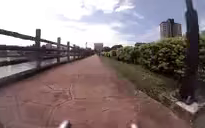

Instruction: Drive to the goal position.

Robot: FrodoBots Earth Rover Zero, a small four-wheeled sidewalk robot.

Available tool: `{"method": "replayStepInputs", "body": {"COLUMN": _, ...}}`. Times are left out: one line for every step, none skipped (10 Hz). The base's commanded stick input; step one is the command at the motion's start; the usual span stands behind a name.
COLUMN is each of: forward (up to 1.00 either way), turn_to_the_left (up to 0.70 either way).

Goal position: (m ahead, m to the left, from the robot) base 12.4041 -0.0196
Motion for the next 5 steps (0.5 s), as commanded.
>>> {"method": "replayStepInputs", "body": {"forward": 1.0, "turn_to_the_left": 0.0}}
{"method": "replayStepInputs", "body": {"forward": 1.0, "turn_to_the_left": 0.01}}
{"method": "replayStepInputs", "body": {"forward": 1.0, "turn_to_the_left": 0.02}}
{"method": "replayStepInputs", "body": {"forward": 1.0, "turn_to_the_left": 0.01}}
{"method": "replayStepInputs", "body": {"forward": 1.0, "turn_to_the_left": 0.0}}
